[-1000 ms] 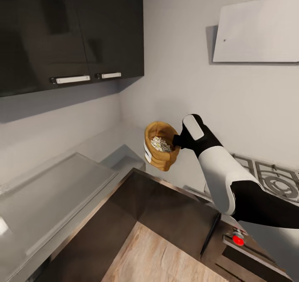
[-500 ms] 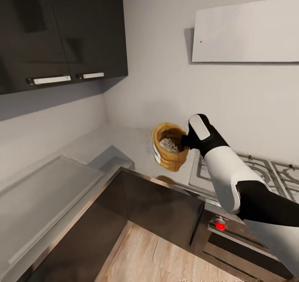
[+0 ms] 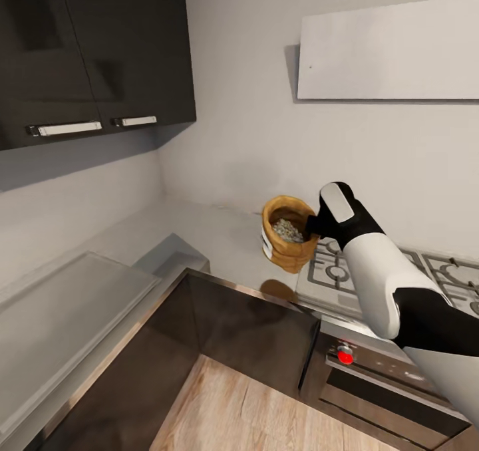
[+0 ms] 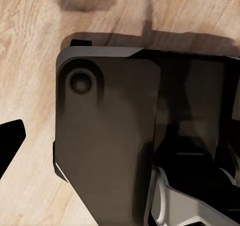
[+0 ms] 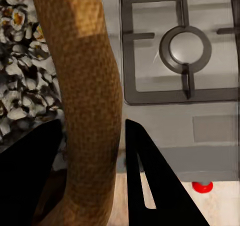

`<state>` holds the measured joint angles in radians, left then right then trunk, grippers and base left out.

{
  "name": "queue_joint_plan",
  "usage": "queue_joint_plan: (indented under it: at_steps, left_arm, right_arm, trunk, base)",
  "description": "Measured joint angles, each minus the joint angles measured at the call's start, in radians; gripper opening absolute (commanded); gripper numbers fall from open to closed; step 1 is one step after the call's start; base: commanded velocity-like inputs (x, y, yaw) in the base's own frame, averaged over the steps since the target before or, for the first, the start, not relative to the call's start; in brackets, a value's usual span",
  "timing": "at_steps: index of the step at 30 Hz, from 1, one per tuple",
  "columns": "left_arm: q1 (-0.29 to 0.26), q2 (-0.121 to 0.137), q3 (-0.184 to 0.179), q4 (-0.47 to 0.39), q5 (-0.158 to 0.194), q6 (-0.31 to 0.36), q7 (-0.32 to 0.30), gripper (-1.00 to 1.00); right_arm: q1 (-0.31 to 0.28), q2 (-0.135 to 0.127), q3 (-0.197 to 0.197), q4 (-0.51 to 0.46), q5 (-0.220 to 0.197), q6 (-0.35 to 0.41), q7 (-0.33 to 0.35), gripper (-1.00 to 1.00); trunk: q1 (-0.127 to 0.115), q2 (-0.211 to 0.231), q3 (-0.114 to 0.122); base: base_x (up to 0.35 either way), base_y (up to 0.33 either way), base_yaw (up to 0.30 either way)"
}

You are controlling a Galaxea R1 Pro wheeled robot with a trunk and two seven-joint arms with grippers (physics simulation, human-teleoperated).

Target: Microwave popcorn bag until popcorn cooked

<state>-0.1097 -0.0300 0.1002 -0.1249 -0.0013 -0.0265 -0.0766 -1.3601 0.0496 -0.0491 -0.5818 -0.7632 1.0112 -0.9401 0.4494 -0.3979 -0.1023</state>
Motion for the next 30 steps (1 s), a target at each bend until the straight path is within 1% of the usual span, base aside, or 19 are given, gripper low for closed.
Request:
queue_joint_plan:
  at_steps: [2, 4, 5, 6, 8, 9, 11, 12, 13, 14, 15, 17, 18, 20, 22, 27, 30]
  left_arm:
    - [0.000, 0.000, 0.000, 0.000, 0.000, 0.000, 0.000, 1.00]
    - [0.000, 0.001, 0.001, 0.000, 0.000, 0.000, 0.000, 1.00]
    - [0.000, 0.001, 0.001, 0.000, 0.000, 0.000, 0.000, 1.00]
    - [0.000, 0.001, 0.001, 0.000, 0.000, 0.000, 0.000, 1.00]
    - [0.000, 0.000, 0.000, 0.000, 0.000, 0.000, 0.000, 1.00]
    - [0.000, 0.000, 0.000, 0.000, 0.000, 0.001, 0.000, 1.00]
    - [0.000, 0.001, -0.001, 0.000, -0.001, 0.001, 0.000, 1.00]
    - [0.000, 0.001, -0.001, 0.000, -0.001, 0.001, 0.000, 1.00]
    - [0.000, 0.001, -0.001, 0.000, -0.001, 0.001, 0.000, 1.00]
    - [0.000, 0.001, -0.002, 0.000, -0.002, 0.001, 0.000, 1.00]
    - [0.000, 0.001, -0.002, 0.000, -0.002, 0.001, 0.000, 1.00]
    - [-0.001, 0.001, -0.002, 0.000, -0.002, 0.001, 0.000, 1.00]
    - [0.000, 0.001, -0.002, 0.000, -0.001, 0.001, 0.000, 1.00]
    - [0.000, 0.001, -0.002, 0.000, -0.001, 0.001, 0.000, 1.00]
    - [0.000, 0.000, -0.002, 0.000, -0.001, 0.001, 0.000, 1.00]
    - [0.000, -0.002, -0.005, 0.000, -0.002, 0.000, 0.000, 1.00]
    - [0.000, -0.003, -0.006, 0.000, -0.003, -0.007, 0.000, 1.00]
  right_arm:
    - [-0.001, -0.002, 0.000, 0.000, 0.001, -0.001, -0.005, -1.00]
    - [-0.002, -0.002, -0.001, 0.000, 0.004, -0.001, -0.051, -1.00]
    - [-0.003, -0.002, -0.006, 0.000, 0.005, -0.002, -0.098, -1.00]
    - [-0.005, -0.001, -0.023, -0.004, 0.004, -0.003, -0.136, -1.00]
    - [-0.007, -0.001, -0.075, -0.020, 0.002, -0.006, -0.181, -1.00]
    - [-0.008, -0.001, -0.090, -0.024, 0.002, -0.007, -0.203, -1.00]
    - [-0.009, -0.001, -0.106, -0.027, 0.001, -0.007, -0.249, -1.00]
    - [-0.010, -0.001, -0.124, -0.027, 0.001, -0.008, -0.272, -1.00]
    - [-0.010, -0.001, -0.168, -0.027, 0.000, -0.007, -0.292, -1.00]
    - [-0.009, -0.002, -0.189, -0.027, -0.001, -0.006, -0.298, -1.00]
    - [-0.009, -0.002, -0.200, -0.027, -0.002, -0.006, -0.303, -1.00]
    - [-0.009, -0.003, -0.213, -0.027, -0.002, -0.005, -0.308, -1.00]
    - [-0.009, -0.003, -0.227, -0.027, -0.002, -0.005, -0.309, -1.00]
    - [-0.009, -0.004, -0.277, -0.026, -0.001, -0.003, -0.311, -1.00]
    - [-0.008, -0.003, -0.295, -0.026, 0.000, -0.001, -0.313, -1.00]
    - [-0.004, -0.002, -0.304, -0.021, 0.001, 0.006, -0.315, -1.00]
    - [0.002, 0.002, -0.303, -0.018, 0.001, 0.018, -0.315, -1.00]
  trunk:
    - [0.000, 0.000, 0.000]
    - [0.000, 0.000, 0.000]
    - [0.000, 0.000, 0.000]
    - [0.000, 0.000, 0.000]
    - [0.000, 0.000, 0.000]
    - [0.000, 0.000, 0.000]
    - [0.000, 0.000, 0.000]
    - [0.000, 0.000, 0.000]
    - [0.000, 0.000, 0.000]
    - [0.000, 0.000, 0.000]
    - [0.000, 0.000, 0.000]
    - [0.001, 0.000, 0.000]
    - [0.001, 0.000, 0.000]
    - [0.001, 0.000, 0.000]
    - [0.001, 0.000, 0.000]
    - [0.001, 0.000, 0.000]
    - [0.001, 0.000, 0.000]
  base:
    - [0.000, 0.000, 0.000]
    - [0.000, 0.000, 0.000]
    - [0.000, 0.000, 0.000]
    - [0.000, 0.000, 0.000]
    - [0.000, 0.000, 0.000]
    - [0.000, 0.000, 0.000]
    - [0.000, 0.000, 0.000]
    - [0.000, 0.000, 0.000]
    - [-0.011, 0.000, 0.000]
    - [-0.128, 0.000, 0.000]
    - [-0.233, 0.000, 0.000]
    - [-0.301, 0.000, 0.000]
    - [-0.329, 0.000, 0.000]
    - [-0.338, 0.000, 0.000]
    - [-0.342, 0.000, 0.000]
    - [-0.344, 0.000, -0.001]
    - [-0.344, -0.004, -0.211]
